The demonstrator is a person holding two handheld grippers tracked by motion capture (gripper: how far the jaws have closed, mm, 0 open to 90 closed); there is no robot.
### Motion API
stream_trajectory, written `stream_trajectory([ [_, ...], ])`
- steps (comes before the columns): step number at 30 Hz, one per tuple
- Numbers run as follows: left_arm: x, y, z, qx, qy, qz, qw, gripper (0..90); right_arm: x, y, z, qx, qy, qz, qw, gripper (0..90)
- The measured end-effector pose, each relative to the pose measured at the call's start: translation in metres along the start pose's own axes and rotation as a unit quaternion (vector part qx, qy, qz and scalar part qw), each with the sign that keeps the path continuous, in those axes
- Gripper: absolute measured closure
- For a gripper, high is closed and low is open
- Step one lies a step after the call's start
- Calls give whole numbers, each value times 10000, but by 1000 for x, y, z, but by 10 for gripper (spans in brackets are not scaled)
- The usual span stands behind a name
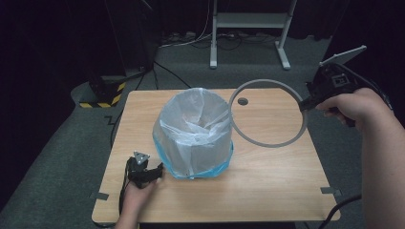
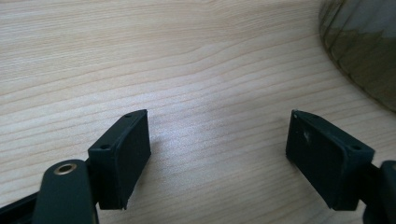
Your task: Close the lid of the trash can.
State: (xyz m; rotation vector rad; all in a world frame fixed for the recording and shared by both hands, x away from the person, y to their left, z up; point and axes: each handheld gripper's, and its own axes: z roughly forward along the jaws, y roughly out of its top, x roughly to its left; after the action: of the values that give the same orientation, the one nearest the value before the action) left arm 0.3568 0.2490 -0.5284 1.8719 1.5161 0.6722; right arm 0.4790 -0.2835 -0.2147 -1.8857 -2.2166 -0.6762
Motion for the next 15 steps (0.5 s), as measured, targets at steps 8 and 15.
stream_trajectory([
  [8, 1, 0, 0, 37, -60, 50, 10000, 190, 22, 10, 7, 73, 58, -145, 9999, 839],
  [15, 4, -2, -3, -59, -114, 8, 9999, 157, 40, 20, 15, 145, 83, -297, 9994, 838],
])
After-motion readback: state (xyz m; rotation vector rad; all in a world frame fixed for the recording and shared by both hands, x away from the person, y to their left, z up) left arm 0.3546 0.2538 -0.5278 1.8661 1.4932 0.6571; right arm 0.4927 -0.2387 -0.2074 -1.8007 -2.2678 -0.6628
